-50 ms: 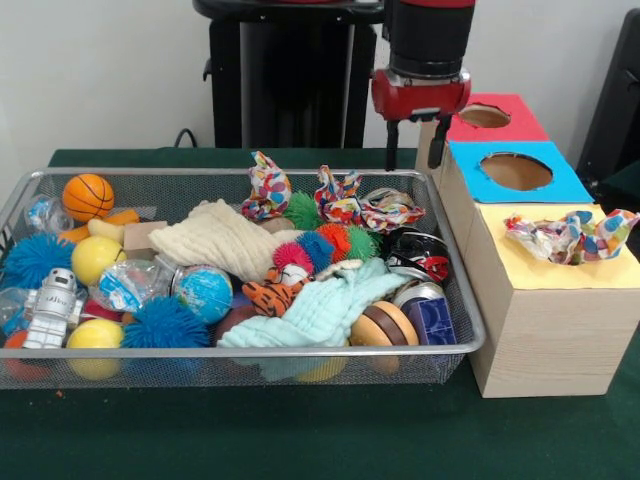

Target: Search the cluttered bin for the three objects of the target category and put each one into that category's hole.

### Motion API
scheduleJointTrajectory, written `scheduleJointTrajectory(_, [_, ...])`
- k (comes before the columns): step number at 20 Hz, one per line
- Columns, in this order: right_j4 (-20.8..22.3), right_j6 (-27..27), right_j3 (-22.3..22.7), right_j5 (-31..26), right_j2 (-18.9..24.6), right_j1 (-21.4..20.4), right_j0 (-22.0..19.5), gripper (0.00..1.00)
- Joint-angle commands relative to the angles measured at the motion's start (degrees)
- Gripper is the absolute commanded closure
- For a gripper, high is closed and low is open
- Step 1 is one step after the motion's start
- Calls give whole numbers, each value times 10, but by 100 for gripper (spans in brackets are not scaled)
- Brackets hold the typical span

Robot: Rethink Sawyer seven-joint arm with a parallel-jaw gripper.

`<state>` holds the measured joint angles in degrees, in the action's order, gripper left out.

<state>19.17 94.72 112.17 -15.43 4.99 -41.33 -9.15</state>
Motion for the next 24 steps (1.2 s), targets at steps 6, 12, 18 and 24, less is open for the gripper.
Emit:
scheduleJointTrajectory(6, [61,98,11,89,-118,60,59,0])
scheduleJointTrajectory(12, [58,80,-40,104,-126,75,70,0])
scheduleJointTrajectory(18, [65,59,-46,105,-139,50,65,0])
scheduleJointTrajectory(24, [88,51,-48,150,-133,33,51,0])
